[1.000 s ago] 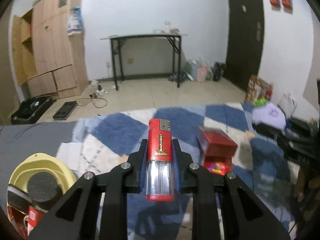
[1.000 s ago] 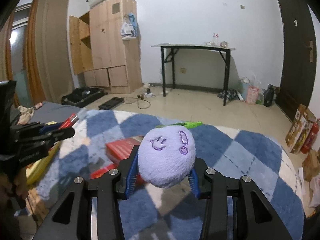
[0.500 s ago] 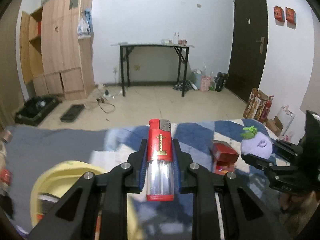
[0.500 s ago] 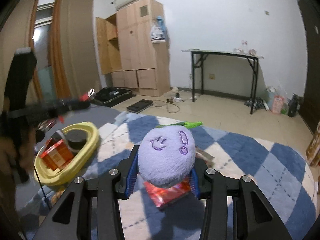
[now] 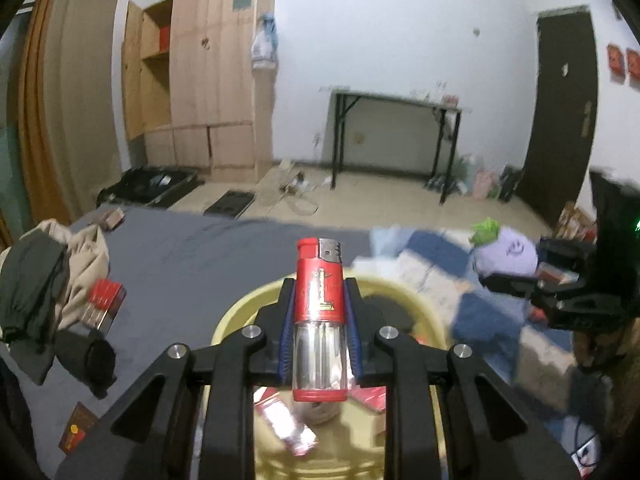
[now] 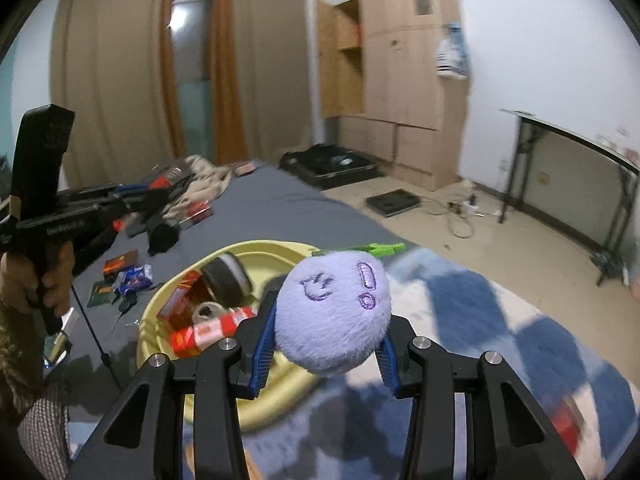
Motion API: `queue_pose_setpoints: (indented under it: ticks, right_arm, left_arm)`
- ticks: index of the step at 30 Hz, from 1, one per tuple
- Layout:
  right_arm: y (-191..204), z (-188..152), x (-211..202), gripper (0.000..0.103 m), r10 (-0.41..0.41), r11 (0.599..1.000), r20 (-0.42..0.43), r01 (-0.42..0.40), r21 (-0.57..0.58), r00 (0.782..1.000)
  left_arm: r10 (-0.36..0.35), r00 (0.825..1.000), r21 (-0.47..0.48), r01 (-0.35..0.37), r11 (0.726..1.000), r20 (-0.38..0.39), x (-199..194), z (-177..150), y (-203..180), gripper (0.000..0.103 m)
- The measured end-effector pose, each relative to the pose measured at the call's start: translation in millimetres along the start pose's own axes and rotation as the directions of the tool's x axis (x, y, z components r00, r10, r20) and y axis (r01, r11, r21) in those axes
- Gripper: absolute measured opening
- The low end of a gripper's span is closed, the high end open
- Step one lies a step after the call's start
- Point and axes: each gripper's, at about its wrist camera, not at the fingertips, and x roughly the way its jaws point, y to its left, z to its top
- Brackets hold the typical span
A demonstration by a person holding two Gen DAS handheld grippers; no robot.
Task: Organize rigid objects
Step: 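Carry the lighter and plush ball to the yellow tray and release them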
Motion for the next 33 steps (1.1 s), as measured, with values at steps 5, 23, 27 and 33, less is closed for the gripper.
queue_pose_setpoints:
  ticks: [5,23,27,33]
  right_arm:
    - [6,12,61,0.043,0.008,0.998,-0.048,-0.011,-0.056,0.999]
    - [22,20,120,0.043,0.084,0.990,-0.129,-0.097,-0.100,0.988]
    - [28,21,121,0.046,0.073,0.989,-0.133,-0.089,-0.115,0.988]
    - [37,19,129,0.086,0.062,0.995,-0.123,-0.071,-0.076,0.990]
  left_arm:
    - [0.002,0.997,-0.072,-0.007,0.997,-0.073,40,-20,30,0.024]
    - [0.020,0.977,-0.026,-0.026,0.999,-0.211,70,-42,14,0.024]
    - [0.014,0.978,-0.031,-0.021,0.999,-0.210,71,-42,15,0.025]
    - [-0.025,0.983,-0.043,0.017,0.999,-0.184,65,-38,14,0.077]
